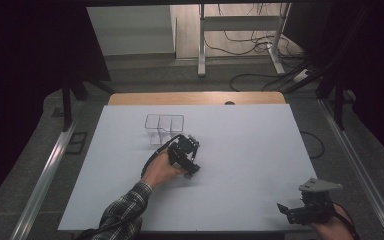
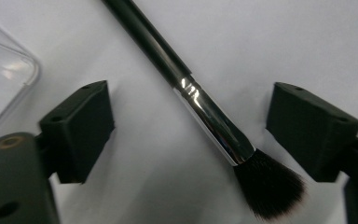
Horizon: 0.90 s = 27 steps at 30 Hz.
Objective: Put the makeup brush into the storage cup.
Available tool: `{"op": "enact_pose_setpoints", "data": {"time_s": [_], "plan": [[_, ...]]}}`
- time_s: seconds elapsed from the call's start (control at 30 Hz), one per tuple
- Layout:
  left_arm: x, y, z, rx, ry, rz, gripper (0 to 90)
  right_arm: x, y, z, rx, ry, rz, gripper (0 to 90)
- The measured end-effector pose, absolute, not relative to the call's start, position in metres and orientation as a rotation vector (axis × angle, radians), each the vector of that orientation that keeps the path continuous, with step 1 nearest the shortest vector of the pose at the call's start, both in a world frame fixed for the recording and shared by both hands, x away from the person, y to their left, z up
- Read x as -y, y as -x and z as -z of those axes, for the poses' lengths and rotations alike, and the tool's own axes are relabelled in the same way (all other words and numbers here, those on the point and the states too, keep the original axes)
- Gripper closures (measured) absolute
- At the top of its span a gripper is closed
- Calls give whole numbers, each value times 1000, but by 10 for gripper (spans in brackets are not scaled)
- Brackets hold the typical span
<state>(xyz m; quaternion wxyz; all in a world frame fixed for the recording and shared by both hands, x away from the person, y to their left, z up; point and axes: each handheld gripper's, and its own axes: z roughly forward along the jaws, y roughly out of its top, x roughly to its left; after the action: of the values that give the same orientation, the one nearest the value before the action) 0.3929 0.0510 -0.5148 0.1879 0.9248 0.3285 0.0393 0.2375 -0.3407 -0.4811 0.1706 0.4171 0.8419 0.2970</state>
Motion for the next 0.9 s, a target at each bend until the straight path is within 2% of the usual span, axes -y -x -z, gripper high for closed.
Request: {"op": "enact_pose_setpoints", "data": {"time_s": [0.07, 0.17, 0.2, 0.23, 0.27, 0.43, 0.9], "plan": [[-52, -392, 514, -921, -2596, -112, 215, 341, -238, 481, -2392, -1185, -843, 0], [-54, -391, 511, -909, -2597, -113, 380, 340, -238, 482, -2396, -1187, -838, 0], [-55, -391, 511, -904, -2598, -112, 380, 340, -238, 482, -2396, -1187, -838, 0], [-56, -391, 510, -904, -2596, -109, 484, 340, -238, 482, -2399, -1187, -835, 0], [-57, -391, 509, -902, -2594, -101, 484, 340, -238, 482, -2403, -1188, -833, 0], [-60, -389, 508, -888, -2600, -82, 762, 340, -238, 482, -2408, -1184, -830, 0], [-67, -386, 504, -877, -2559, -57, 771, 339, -238, 483, -2419, -1181, -830, 0]]}}
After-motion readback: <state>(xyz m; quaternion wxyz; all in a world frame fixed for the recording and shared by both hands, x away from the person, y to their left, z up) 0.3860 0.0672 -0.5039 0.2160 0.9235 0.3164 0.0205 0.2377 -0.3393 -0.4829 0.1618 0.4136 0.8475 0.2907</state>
